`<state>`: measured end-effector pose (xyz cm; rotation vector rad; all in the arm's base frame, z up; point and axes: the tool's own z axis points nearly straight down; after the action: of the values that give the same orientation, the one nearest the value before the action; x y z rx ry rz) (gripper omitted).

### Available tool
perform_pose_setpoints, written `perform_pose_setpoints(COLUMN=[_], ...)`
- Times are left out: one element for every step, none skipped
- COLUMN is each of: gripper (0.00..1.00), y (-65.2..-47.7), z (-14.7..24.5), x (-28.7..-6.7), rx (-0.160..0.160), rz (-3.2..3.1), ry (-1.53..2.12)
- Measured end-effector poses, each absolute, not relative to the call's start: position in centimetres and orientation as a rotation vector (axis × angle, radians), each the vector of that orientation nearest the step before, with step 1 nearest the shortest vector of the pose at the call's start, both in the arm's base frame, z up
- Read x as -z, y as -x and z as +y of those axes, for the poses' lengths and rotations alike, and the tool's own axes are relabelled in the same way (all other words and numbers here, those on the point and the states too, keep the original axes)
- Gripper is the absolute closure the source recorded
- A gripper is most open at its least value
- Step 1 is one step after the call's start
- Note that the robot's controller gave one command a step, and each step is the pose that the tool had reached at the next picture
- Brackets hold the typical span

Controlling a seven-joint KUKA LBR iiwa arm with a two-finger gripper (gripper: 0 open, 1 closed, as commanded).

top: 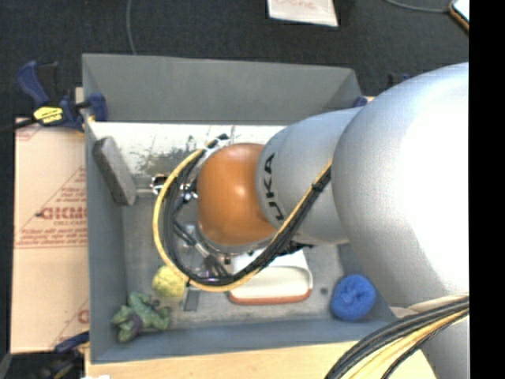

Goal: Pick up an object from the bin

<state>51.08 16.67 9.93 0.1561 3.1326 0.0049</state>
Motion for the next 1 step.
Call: perform_pose_setpoints(gripper=[0.00], y=[-50.28], z=[17.26], x=[-7.02], rx=[-0.014], rz=[3.118], ry=[-0.174])
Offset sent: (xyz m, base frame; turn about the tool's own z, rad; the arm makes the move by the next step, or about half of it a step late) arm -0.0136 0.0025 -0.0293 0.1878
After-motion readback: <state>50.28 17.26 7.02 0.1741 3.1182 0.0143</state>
